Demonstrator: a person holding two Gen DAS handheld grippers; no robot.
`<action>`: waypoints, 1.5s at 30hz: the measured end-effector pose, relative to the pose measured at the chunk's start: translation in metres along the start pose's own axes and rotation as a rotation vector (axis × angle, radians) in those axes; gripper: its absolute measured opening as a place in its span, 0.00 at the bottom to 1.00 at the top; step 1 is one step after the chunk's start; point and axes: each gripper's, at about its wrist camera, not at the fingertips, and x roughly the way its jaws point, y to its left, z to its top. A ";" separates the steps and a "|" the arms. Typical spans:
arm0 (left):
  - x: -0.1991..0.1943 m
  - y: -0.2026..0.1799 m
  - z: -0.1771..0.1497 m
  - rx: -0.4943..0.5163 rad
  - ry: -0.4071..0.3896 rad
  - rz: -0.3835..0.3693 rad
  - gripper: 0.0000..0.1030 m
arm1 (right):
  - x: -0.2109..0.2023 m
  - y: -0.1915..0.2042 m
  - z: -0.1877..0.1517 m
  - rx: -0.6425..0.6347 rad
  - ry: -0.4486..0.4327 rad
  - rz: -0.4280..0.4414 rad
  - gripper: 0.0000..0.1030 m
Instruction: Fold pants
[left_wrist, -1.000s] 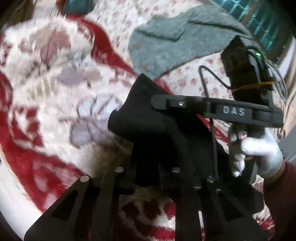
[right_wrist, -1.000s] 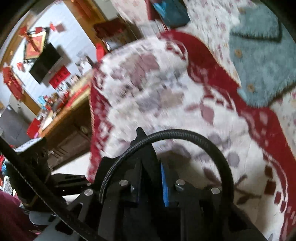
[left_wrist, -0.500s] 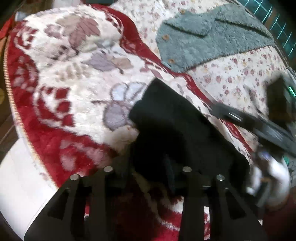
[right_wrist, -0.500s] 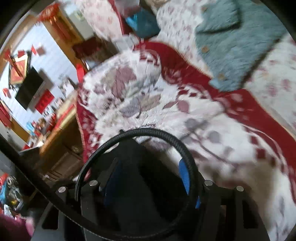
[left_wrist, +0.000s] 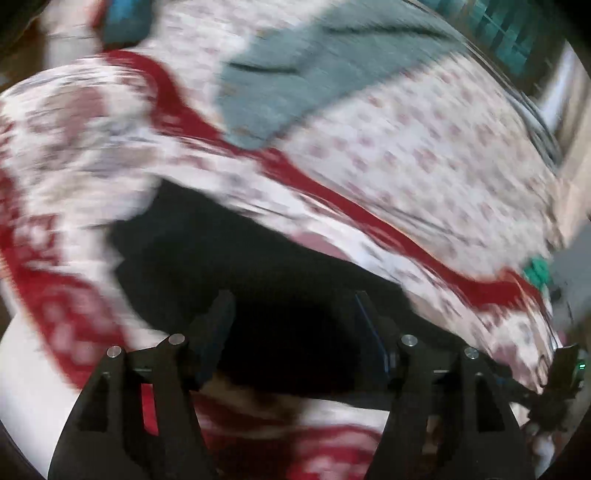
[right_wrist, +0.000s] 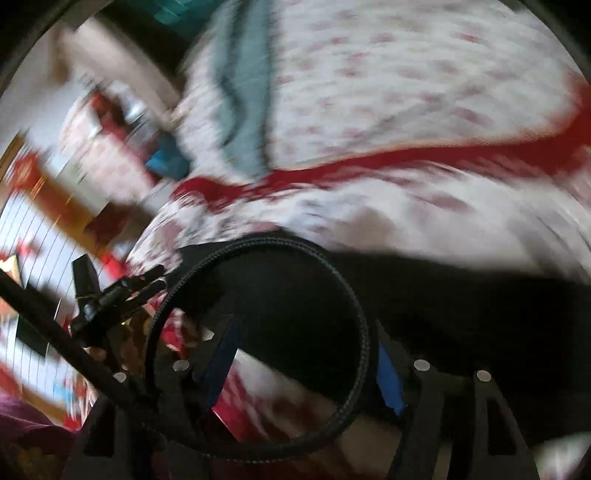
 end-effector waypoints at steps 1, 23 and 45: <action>0.008 -0.016 -0.002 0.034 0.029 -0.032 0.63 | -0.015 -0.016 -0.013 0.060 -0.005 -0.026 0.66; 0.199 -0.362 -0.086 0.876 0.616 -0.573 0.63 | -0.090 -0.133 -0.065 0.399 -0.316 -0.092 0.68; 0.226 -0.393 -0.121 1.149 0.639 -0.608 0.49 | -0.084 -0.154 -0.062 0.485 -0.423 0.125 0.17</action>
